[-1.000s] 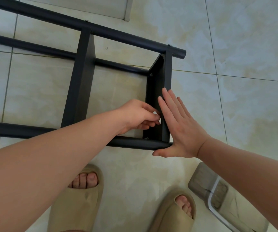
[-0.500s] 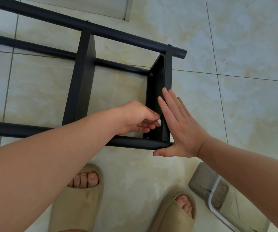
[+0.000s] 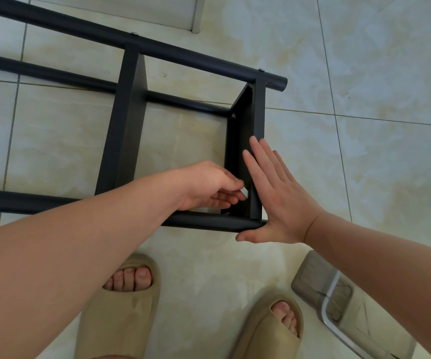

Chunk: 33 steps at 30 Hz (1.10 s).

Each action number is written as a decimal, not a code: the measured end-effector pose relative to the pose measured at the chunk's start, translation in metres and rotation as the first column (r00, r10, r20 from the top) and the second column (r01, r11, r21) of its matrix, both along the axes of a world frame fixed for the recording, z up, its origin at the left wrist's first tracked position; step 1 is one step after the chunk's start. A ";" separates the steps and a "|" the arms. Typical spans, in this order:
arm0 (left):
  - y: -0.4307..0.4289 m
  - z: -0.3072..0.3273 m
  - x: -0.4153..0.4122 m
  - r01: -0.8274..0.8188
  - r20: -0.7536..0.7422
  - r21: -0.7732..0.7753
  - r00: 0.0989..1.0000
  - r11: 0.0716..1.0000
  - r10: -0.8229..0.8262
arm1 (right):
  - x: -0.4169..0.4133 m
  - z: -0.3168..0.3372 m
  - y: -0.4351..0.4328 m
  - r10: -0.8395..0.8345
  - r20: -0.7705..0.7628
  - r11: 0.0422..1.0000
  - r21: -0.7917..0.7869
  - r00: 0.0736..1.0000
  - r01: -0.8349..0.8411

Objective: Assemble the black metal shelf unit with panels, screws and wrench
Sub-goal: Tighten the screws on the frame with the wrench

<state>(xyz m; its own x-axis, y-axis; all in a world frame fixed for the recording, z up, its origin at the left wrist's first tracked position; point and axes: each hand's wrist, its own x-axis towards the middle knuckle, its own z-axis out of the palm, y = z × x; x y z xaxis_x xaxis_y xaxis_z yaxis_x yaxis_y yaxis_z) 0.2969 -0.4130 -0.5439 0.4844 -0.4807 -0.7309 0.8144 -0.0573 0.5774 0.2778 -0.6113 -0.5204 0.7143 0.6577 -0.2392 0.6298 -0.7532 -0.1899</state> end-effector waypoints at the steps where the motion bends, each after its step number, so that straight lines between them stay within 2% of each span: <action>1: 0.000 -0.001 0.000 0.003 0.002 0.001 1.000 1.000 -0.003 | 0.000 0.000 0.000 0.001 0.001 1.000 0.000 1.000 -0.001; 15: 0.008 0.001 0.000 0.125 0.104 0.065 0.986 0.990 -0.131 | 0.000 0.000 0.000 0.004 0.003 1.000 -0.003 1.000 -0.004; 22: 0.014 0.005 0.000 0.222 0.189 0.117 0.952 0.968 -0.241 | 0.000 0.000 0.001 0.003 0.000 1.000 -0.005 1.000 -0.003; 33: 0.015 0.000 -0.005 0.352 0.234 0.175 0.892 0.919 -0.386 | 0.000 0.002 0.002 -0.005 -0.011 1.000 -0.028 1.000 0.004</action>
<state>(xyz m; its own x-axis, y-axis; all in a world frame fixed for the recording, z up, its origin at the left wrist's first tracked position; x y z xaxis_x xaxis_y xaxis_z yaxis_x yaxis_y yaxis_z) 0.2919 -0.3985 -0.5436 0.4698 -0.5751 -0.6697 0.5429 -0.4101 0.7329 0.2774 -0.6094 -0.5185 0.7145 0.6474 -0.2654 0.6245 -0.7611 -0.1752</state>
